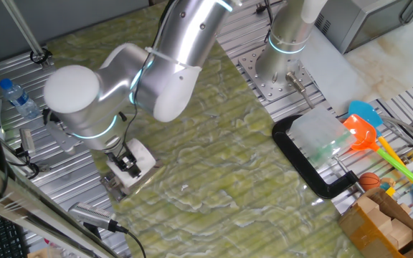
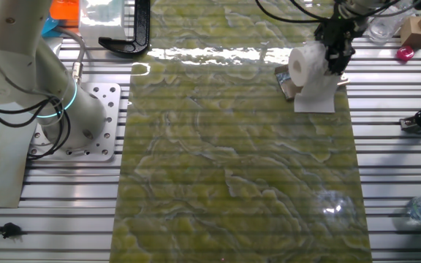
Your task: Put the toilet paper on its holder
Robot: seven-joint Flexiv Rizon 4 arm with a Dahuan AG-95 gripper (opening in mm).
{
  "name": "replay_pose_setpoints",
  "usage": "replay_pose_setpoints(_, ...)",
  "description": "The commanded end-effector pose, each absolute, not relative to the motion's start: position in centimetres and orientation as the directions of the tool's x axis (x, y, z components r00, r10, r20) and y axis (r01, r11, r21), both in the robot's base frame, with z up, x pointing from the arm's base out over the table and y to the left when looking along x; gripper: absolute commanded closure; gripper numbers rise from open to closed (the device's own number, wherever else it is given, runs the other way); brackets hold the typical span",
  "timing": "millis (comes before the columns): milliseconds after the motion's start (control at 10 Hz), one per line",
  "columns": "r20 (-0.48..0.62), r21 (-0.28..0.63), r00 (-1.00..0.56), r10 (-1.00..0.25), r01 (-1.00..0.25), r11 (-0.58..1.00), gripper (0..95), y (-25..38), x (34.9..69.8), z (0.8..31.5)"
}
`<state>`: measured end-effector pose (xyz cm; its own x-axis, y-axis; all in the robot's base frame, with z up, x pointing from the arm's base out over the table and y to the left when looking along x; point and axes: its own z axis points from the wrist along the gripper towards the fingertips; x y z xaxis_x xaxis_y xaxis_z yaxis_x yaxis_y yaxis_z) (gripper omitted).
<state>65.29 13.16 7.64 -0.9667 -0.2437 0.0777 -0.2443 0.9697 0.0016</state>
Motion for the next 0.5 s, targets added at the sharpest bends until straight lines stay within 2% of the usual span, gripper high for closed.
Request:
replay_pose_setpoints(100, 0.078, 0.004, -0.967, -0.242, -0.243, 0.970, 95.0, 13.35, 65.61, 7.67)
replay_pose_setpoints(500, 0.079, 0.004, -0.968, -0.240, -0.240, 0.971, 95.0, 13.62, 66.50, 7.80)
